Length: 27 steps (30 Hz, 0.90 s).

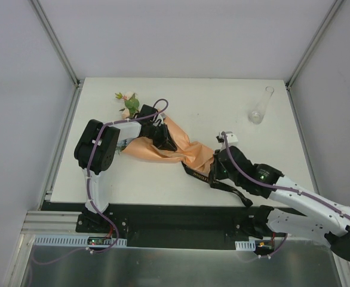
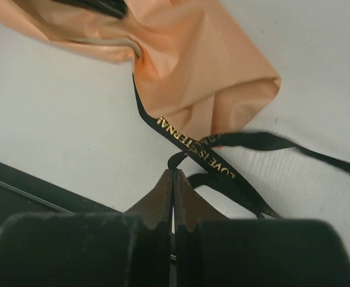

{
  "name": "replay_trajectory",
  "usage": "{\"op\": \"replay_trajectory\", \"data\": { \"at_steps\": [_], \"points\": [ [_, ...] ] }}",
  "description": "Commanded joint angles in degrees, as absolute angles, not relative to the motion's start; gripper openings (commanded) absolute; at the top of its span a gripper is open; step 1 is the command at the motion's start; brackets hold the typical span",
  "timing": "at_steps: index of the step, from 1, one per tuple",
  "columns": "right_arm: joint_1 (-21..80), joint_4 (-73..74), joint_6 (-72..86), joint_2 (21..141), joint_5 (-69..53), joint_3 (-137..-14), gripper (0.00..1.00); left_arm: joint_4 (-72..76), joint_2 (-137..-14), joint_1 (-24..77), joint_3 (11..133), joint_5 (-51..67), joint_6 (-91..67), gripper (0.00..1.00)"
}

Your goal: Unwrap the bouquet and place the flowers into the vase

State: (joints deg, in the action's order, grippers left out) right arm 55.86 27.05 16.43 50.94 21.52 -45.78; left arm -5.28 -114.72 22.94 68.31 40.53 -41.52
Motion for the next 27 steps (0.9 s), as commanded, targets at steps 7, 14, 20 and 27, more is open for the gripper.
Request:
{"op": "replay_trajectory", "data": {
  "at_steps": [7, 14, 20, 27],
  "points": [
    [57.2, 38.8, 26.3, 53.2, 25.4, -40.5, 0.01, -7.2, -111.1, 23.3, 68.7, 41.9, -41.5, 0.13],
    [56.7, 42.7, 39.5, 53.5, 28.6, -34.5, 0.02, -7.2, -110.7, 23.3, 68.6, 42.1, -41.4, 0.13],
    [52.9, 43.4, 44.9, 51.4, 29.4, -31.7, 0.56, -7.2, -110.7, 23.3, 68.6, 42.0, -41.4, 0.14],
    [47.1, 42.0, 44.6, 50.6, 27.2, -29.9, 0.94, -7.2, -110.3, 23.3, 68.4, 41.8, -41.4, 0.14]
  ]
}}
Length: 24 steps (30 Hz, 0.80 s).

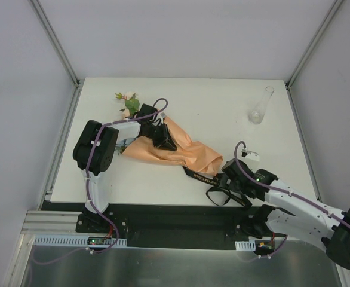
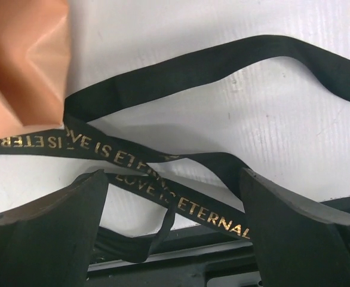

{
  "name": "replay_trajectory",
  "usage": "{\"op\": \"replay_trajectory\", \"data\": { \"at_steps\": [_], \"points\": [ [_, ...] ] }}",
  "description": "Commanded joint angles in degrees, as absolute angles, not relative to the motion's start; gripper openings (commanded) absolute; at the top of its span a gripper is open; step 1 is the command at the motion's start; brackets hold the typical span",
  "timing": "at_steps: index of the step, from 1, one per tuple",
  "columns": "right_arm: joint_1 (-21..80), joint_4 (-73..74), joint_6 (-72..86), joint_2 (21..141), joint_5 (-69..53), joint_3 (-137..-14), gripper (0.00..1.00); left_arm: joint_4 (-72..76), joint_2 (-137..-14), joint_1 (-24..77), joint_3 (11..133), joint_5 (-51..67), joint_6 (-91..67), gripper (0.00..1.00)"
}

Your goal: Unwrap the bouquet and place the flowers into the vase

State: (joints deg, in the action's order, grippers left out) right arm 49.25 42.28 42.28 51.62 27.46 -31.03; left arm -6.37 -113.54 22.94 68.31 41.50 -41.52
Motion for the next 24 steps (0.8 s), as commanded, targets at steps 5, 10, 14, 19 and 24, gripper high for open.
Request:
{"op": "replay_trajectory", "data": {
  "at_steps": [5, 10, 14, 19, 24],
  "points": [
    [46.9, 37.3, 42.1, 53.0, 27.2, -29.3, 0.92, -7.1, -110.1, 23.3, 68.4, 42.2, -41.5, 0.14],
    [46.9, 33.2, 32.4, 62.5, 22.1, -31.8, 0.96, -7.2, -110.2, 23.4, 68.6, 42.4, -41.6, 0.14],
    [48.1, 33.4, 30.3, 69.1, 22.2, -34.0, 0.86, -7.2, -110.0, 23.4, 68.3, 42.3, -41.6, 0.14],
    [50.0, 31.6, 32.2, 71.8, 24.2, -33.6, 0.50, -7.1, -110.0, 23.3, 68.6, 42.3, -41.7, 0.14],
    [50.4, 39.4, 39.5, 67.9, 35.4, -35.4, 0.03, -7.2, -110.6, 23.3, 68.7, 42.5, -41.7, 0.14]
  ]
}}
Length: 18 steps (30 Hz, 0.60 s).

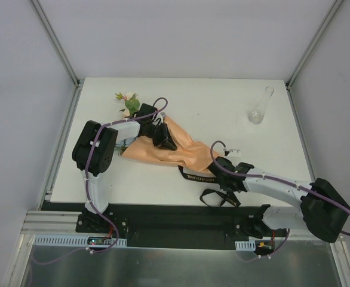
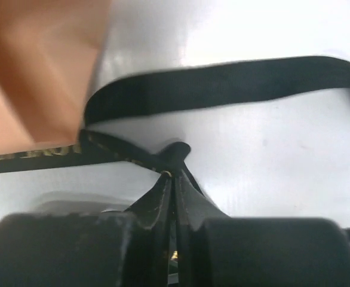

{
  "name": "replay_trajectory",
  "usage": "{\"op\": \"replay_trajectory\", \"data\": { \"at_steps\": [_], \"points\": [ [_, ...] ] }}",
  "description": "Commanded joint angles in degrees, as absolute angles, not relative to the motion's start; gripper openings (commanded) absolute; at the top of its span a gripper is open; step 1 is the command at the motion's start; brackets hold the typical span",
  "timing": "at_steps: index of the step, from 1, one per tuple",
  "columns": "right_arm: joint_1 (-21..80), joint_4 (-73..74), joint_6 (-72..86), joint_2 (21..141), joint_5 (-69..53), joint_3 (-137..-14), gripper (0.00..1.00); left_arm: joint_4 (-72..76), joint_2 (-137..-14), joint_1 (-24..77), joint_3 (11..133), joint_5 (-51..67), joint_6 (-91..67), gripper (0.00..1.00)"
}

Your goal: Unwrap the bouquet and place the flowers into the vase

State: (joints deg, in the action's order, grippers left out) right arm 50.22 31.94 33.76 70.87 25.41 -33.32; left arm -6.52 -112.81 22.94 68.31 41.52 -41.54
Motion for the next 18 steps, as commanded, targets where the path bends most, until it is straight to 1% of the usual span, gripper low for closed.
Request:
{"op": "replay_trajectory", "data": {
  "at_steps": [1, 2, 4, 6, 7, 9, 10, 12, 13, 15, 16, 17, 18],
  "points": [
    [50.4, 41.4, 40.9, 65.5, 37.3, -36.1, 0.01, -7.1, -110.5, 23.3, 68.6, 42.5, -41.7, 0.14],
    [50.2, 45.7, 42.3, 64.2, 39.1, -36.9, 0.01, -7.2, -110.3, 23.3, 68.6, 42.3, -41.7, 0.14],
    [49.3, 49.5, 44.0, 59.5, 43.3, -39.6, 0.01, -7.1, -110.1, 23.3, 68.3, 41.8, -41.6, 0.14],
    [44.8, 52.6, 43.0, 56.0, 44.8, -41.0, 0.01, -7.2, -110.3, 23.3, 68.4, 42.0, -41.7, 0.14],
    [39.7, 52.6, 39.9, 52.1, 44.6, -42.1, 0.01, -7.2, -110.5, 23.3, 68.6, 42.2, -41.7, 0.14],
    [33.4, 52.6, 36.0, 47.7, 42.2, -43.7, 0.01, -7.1, -110.5, 23.3, 68.4, 42.2, -41.7, 0.14],
    [26.5, 52.6, 31.3, 43.7, 41.2, -46.4, 0.01, -7.1, -110.3, 23.3, 68.3, 42.0, -41.7, 0.14],
    [19.4, 52.6, 26.0, 40.4, 38.7, -50.2, 0.01, -7.1, -110.2, 23.3, 68.3, 41.8, -41.6, 0.14],
    [11.9, 52.6, 20.8, 38.5, 37.5, -54.5, 0.01, -7.2, -110.5, 23.3, 68.4, 42.0, -41.7, 0.14],
    [4.4, 52.6, 16.3, 38.3, 31.8, -60.0, 0.01, -7.2, -110.7, 23.3, 68.6, 42.4, -41.7, 0.14],
    [-2.4, 52.9, 13.9, 39.8, 29.0, -62.6, 0.01, -7.2, -110.4, 23.3, 68.6, 42.4, -41.7, 0.14],
    [-5.6, 53.3, 10.5, 40.9, 26.1, -67.8, 0.01, -7.1, -110.4, 23.3, 68.5, 42.3, -41.7, 0.14],
    [-8.5, 53.9, 9.0, 42.2, 21.0, -70.0, 0.01, -7.2, -110.3, 23.3, 68.5, 42.3, -41.6, 0.14]
  ]
}}
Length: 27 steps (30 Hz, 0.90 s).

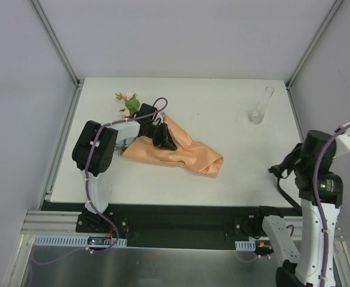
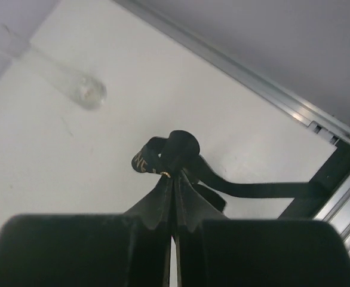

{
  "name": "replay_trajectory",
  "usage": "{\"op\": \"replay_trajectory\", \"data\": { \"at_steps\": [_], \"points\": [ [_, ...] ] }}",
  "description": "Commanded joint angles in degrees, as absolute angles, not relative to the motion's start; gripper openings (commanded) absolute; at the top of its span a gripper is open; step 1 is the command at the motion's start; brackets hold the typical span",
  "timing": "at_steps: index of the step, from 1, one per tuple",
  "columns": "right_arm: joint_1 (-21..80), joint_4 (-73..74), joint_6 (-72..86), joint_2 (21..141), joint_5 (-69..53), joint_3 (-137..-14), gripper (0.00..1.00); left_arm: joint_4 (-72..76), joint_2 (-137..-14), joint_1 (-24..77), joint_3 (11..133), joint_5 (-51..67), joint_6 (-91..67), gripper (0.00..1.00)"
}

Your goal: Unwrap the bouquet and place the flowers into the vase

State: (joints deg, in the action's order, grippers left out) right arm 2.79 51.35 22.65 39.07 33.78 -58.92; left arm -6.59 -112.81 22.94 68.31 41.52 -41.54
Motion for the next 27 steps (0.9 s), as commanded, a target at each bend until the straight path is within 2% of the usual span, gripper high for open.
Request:
{"op": "replay_trajectory", "data": {
  "at_steps": [1, 4, 7, 12, 16, 18, 21, 22, 25, 27],
  "points": [
    [-13.4, 54.6, 8.0, 44.5, 18.8, -72.2, 0.01, -7.1, -110.1, 23.3, 68.6, 42.3, -41.6, 0.14],
    [-19.2, 54.8, 5.2, 47.5, 12.2, -75.1, 0.01, -7.1, -109.7, 23.3, 69.0, 43.2, -41.2, 0.17],
    [-19.7, 54.1, 6.7, 45.8, 11.3, -69.7, 0.01, -7.1, -107.3, 23.4, 69.0, 42.9, -39.5, 0.24],
    [-20.5, 50.8, 8.8, 40.7, 17.8, -53.6, 0.01, -7.1, -104.2, 23.7, 69.4, 43.1, -37.7, 0.35],
    [-23.7, 48.4, 10.1, 39.6, 20.6, -46.4, 0.01, -7.1, -100.8, 24.1, 69.6, 43.4, -35.9, 0.44],
    [-24.6, 48.1, 10.0, 40.8, 20.4, -46.8, 0.01, -7.3, -99.3, 24.2, 70.0, 43.9, -35.2, 0.48],
    [-25.8, 48.3, 10.3, 41.9, 17.9, -47.8, 0.18, -7.9, -97.0, 24.3, 70.3, 43.8, -33.7, 0.52],
    [-25.8, 47.7, 10.1, 42.0, 16.5, -47.6, 0.33, -8.3, -96.3, 24.6, 70.4, 43.4, -32.6, 0.54],
    [-25.7, 45.1, 6.6, 42.2, 7.8, -45.7, 0.58, -9.1, -94.0, 25.0, 70.6, 41.7, -30.9, 0.59],
    [-24.4, 45.1, 5.5, 42.5, 3.4, -46.0, 0.65, -9.3, -92.6, 25.0, 70.9, 41.7, -30.5, 0.62]
  ]
}}
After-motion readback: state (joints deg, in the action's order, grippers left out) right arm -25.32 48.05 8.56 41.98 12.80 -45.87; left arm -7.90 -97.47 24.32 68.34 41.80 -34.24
